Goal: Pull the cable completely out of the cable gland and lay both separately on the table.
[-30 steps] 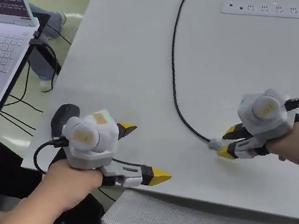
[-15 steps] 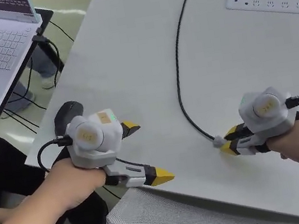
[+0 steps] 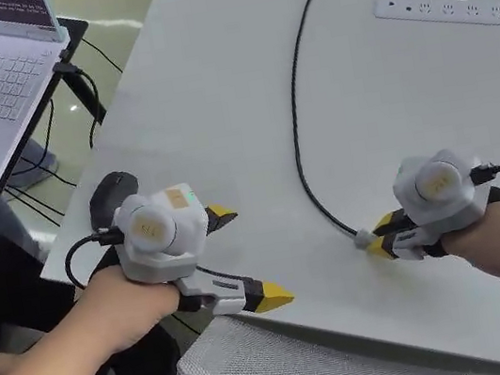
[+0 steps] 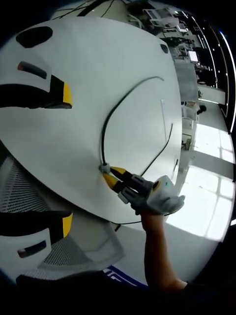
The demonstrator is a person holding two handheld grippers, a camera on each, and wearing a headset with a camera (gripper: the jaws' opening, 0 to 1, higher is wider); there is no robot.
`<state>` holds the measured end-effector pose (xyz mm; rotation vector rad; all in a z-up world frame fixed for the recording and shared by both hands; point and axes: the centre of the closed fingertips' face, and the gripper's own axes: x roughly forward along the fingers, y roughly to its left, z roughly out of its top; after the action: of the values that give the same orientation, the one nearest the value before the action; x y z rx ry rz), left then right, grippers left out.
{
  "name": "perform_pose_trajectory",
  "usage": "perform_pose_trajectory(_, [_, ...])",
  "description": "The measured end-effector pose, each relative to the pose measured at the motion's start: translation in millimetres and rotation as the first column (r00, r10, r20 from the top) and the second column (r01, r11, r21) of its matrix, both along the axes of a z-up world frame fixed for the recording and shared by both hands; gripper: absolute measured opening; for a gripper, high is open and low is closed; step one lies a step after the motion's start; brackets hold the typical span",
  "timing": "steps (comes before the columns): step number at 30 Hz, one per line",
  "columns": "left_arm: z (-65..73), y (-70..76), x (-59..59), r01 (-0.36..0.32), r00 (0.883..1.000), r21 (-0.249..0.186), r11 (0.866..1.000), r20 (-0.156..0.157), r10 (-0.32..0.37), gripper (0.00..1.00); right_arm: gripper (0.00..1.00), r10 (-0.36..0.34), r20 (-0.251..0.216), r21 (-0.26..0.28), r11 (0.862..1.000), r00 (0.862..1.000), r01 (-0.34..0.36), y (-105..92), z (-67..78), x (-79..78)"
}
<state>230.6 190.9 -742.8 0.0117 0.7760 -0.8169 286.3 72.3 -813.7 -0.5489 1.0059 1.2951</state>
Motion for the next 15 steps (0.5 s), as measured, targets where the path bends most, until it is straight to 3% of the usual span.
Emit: perform_pose_trajectory(15, [13.4, -15.8, 3.6, 0.015, 1.0, -0.01, 1.0, 0.025, -0.015, 0.84, 0.07, -0.037, -0.046, 0.015, 0.999, 0.998, 0.037, -7.6, 14.5, -5.7])
